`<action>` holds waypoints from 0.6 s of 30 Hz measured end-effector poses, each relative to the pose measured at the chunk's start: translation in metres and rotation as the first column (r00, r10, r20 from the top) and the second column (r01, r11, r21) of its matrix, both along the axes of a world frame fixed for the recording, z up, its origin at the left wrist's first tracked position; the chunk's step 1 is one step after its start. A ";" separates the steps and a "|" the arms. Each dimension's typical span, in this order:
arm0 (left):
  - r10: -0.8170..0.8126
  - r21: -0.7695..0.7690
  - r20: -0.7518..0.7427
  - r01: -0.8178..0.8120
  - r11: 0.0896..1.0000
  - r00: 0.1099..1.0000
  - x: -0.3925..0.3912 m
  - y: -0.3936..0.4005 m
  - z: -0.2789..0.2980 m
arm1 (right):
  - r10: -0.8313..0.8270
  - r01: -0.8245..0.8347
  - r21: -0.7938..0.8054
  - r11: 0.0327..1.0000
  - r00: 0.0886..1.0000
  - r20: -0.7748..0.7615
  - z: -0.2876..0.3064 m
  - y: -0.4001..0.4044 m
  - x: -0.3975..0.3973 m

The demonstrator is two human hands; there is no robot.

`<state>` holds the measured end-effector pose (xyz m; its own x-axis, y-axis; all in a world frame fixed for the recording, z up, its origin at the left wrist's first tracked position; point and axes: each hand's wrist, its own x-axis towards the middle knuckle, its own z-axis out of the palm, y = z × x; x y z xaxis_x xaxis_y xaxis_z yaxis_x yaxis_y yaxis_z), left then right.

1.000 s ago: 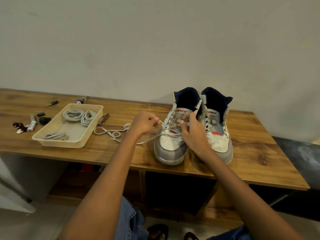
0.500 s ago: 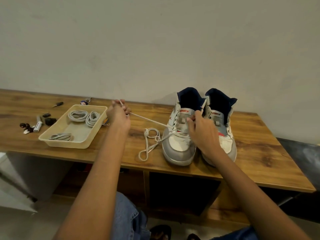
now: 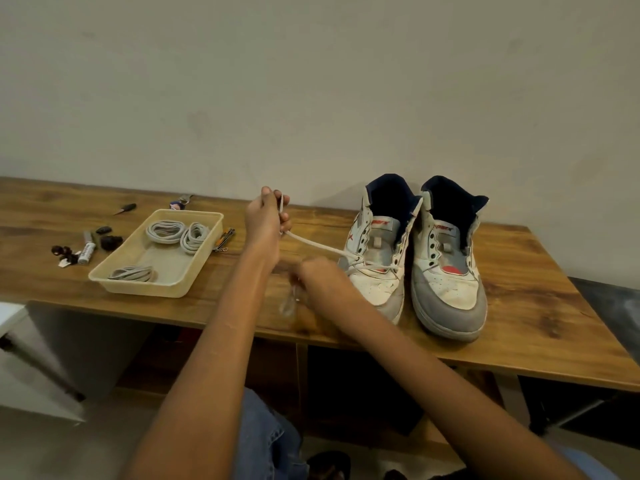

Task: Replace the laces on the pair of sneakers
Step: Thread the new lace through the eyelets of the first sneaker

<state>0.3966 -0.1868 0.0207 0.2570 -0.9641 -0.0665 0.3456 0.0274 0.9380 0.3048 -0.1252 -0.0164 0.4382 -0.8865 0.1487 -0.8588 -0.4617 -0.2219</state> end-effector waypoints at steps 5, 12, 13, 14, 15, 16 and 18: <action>-0.131 0.029 0.347 0.128 0.991 0.929 -0.005 0.007 -0.003 | -0.235 0.304 0.025 0.952 0.679 0.695 0.063 -0.002 -0.066; -0.273 0.139 0.905 0.378 0.915 0.327 -0.034 0.018 -0.019 | -0.275 0.122 0.378 0.918 -0.489 0.828 0.104 0.035 -0.169; -0.313 0.188 0.914 0.414 0.891 0.258 -0.038 0.019 -0.022 | -0.262 0.178 0.367 0.913 -0.432 0.863 0.104 0.043 -0.175; -0.345 0.224 0.914 0.442 0.869 0.215 -0.042 0.019 -0.024 | -0.250 0.245 0.343 0.907 -0.342 0.906 0.105 0.048 -0.180; -0.355 0.237 0.916 0.459 0.856 0.189 -0.045 0.019 -0.025 | -0.244 0.322 0.300 0.898 -0.203 0.948 0.106 0.051 -0.183; -0.348 0.230 0.920 0.468 0.853 0.182 -0.047 0.018 -0.026 | -0.261 0.398 0.240 0.885 -0.002 0.965 0.107 0.051 -0.182; -0.329 0.199 0.920 0.470 0.860 0.213 -0.051 0.018 -0.026 | -0.383 0.500 0.117 0.858 0.472 0.794 0.099 0.047 -0.172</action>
<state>0.3461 -0.1692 -0.0054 -0.3414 -0.9397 0.0221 -0.7172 0.2756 0.6401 0.1328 -0.0780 0.0826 -0.3443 -0.8779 0.3329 -0.4747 -0.1431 -0.8685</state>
